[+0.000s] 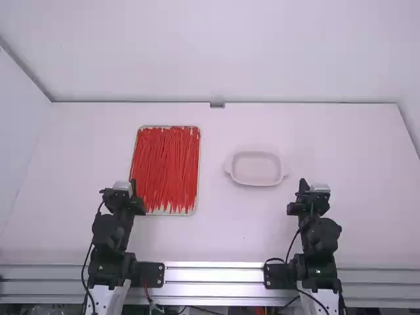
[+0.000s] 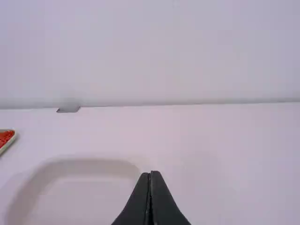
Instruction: Fasten the cable tie
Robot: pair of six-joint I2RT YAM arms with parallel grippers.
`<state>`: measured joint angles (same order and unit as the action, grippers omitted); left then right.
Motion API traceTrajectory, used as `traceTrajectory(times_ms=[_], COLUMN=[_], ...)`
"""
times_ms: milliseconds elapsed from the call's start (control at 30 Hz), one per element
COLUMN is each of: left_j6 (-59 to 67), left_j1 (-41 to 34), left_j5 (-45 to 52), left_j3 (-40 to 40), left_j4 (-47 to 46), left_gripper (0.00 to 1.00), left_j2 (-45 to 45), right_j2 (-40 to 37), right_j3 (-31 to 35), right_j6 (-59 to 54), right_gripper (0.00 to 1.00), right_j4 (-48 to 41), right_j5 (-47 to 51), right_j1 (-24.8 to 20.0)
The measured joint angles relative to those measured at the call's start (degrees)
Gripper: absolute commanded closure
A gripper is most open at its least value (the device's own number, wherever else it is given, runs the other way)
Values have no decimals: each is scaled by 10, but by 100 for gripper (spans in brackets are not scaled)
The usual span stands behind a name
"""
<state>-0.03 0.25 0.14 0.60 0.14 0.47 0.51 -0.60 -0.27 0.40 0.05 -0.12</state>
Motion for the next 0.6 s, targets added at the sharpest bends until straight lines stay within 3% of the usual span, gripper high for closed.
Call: traceTrajectory(times_ms=[367, 600], left_j6=[0, 0], left_j1=[0, 0], left_j5=[0, 3], left_j3=[4, 54], left_j4=[-7, -44], left_gripper=[94, 87], left_j2=[17, 70], right_j2=[14, 61], right_j3=[-1, -31], right_j6=[-1, 2], right_gripper=[94, 87], right_j4=[-1, -28], right_j5=[-1, -3], right_j1=[0, 0])
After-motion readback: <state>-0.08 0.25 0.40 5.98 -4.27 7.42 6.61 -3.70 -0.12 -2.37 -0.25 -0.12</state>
